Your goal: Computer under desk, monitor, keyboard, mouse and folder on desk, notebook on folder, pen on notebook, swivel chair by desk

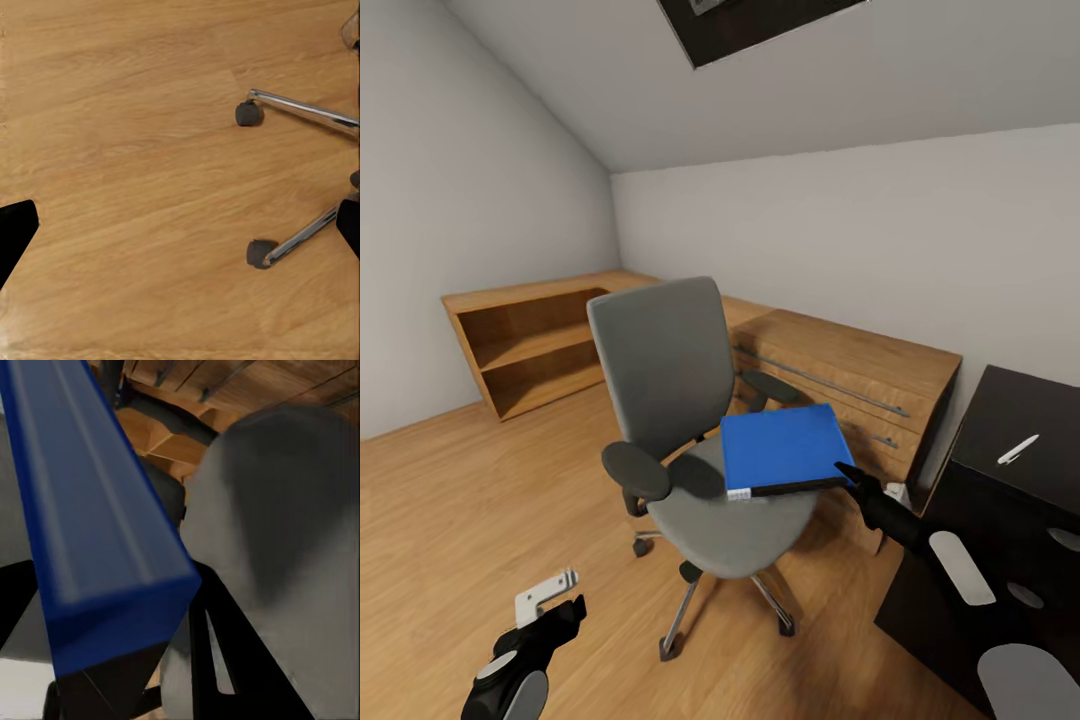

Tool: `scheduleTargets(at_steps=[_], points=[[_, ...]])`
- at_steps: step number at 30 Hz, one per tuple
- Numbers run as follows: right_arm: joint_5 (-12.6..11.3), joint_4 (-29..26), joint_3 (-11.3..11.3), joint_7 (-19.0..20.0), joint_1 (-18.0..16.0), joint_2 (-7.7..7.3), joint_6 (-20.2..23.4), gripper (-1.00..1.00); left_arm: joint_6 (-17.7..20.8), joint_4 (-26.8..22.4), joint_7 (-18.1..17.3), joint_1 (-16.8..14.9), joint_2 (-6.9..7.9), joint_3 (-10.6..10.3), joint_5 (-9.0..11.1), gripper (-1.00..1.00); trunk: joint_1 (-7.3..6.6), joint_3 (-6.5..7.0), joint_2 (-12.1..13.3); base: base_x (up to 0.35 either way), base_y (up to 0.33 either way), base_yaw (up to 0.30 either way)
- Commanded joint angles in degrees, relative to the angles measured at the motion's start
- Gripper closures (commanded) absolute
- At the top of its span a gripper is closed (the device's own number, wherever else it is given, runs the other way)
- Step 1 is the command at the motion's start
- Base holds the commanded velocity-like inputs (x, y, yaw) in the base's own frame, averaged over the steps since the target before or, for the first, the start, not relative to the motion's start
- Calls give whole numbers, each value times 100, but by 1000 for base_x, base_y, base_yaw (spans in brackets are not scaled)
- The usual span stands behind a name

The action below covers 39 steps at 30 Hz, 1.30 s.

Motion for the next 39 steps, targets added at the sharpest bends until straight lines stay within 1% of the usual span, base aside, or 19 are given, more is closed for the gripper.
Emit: scheduleTargets(at_steps=[1, 4, 5, 8, 11, 13, 14, 15, 17, 18, 19, 22, 23, 24, 26, 28, 30, 36, 39], points=[[24, -131, -4, 8, -3, 6, 28, 100, 0, 219, 64, -4, 10, -12, 49, -100, -23, 13, 39, 0, 0, 0], [132, -306, 3, 9, -3, 20, 24, 100, -15, 605, 67, -4, 13, -10, 50, -100, -89, 67, 160, 0, 0, 0], [275, -474, 6, 9, -3, 32, 19, 100, -86, 1051, 59, -4, 14, -9, 42, -100, -111, 85, 200, 0, 0, 0], [354, -811, 4, -9, -3, 32, 16, 100, -373, 1618, 45, -4, 20, -9, 36, -100, -177, 138, 320, 0, 0, 0], [382, -1134, -21, -41, -3, 26, 13, 100, -775, 2248, 35, -4, 20, -25, 21, -100, -243, 192, 440, 0, 0, 0], [387, -1334, -134, -108, -3, 27, 12, 100, -963, 2603, 31, -4, 18, -41, 7, -100, -287, 228, 520, 0, 0, 0], [387, -1397, -192, -141, -3, 30, 12, 100, -989, 2656, 31, -4, 19, -44, 7, -100, -309, 246, 561, 0, 0, 0], [387, -1547, -317, -224, -3, 42, 12, 100, -1027, 2735, 30, -4, 24, -42, 10, -100, -331, 264, 601, 0, 0, 0], [387, -1946, -502, -489, -3, 84, 12, 100, -1067, 2838, 29, -4, 33, -32, 17, -100, -375, 300, 681, 0, 0, 0], [387, -2066, -530, -579, -3, 95, 12, 100, -1072, 2867, 29, -4, 34, -29, 18, -100, -397, 318, 721, 0, 0, 0], [386, -2447, -585, -904, -3, 120, 12, 100, -1088, 2999, 27, -4, 37, -20, 17, -100, -419, 336, 761, 0, 0, 0], [369, -3087, -632, -1727, -3, 170, 12, 100, -1112, 3357, 20, -4, 40, -21, 5, -100, -485, 390, 881, 0, 0, 0], [364, -3277, -671, -2178, -3, 218, 0, 100, -1126, 3460, 1, -4, 40, -24, 2, -100, -507, 408, 922, 0, 0, 0], [360, -3356, -733, -2455, -3, 243, -29, 100, -1165, 3508, -36, -4, 40, -25, 0, -100, -529, 426, 962, 0, 0, 0], [344, -3425, -827, -2758, -3, 278, -60, 100, -1304, 3589, -123, -4, 40, -27, -4, -100, -572, 462, 1042, 0, 0, 0], [344, -3454, -889, -2954, 2, 343, -90, 100, -1593, 3779, -238, -4, 41, -36, -8, -100, -616, 498, 1122, 0, 0, 0], [345, -3505, -923, -3037, 16, 384, -73, 100, -1886, 4033, -305, -4, 41, -42, -10, -100, -660, 533, 1202, 0, 0, 0], [334, -3911, -928, -3026, 345, 410, -38, 100, -2035, 4239, -339, -4, 41, -44, -7, -100, -792, 641, 1443, 0, 0, 0], [245, -4002, -930, -2927, 455, 413, 80, 100, -2058, 4339, -348, -4, 32, -49, -10, -100, -858, 695, 1563, 0, 0, 0]])
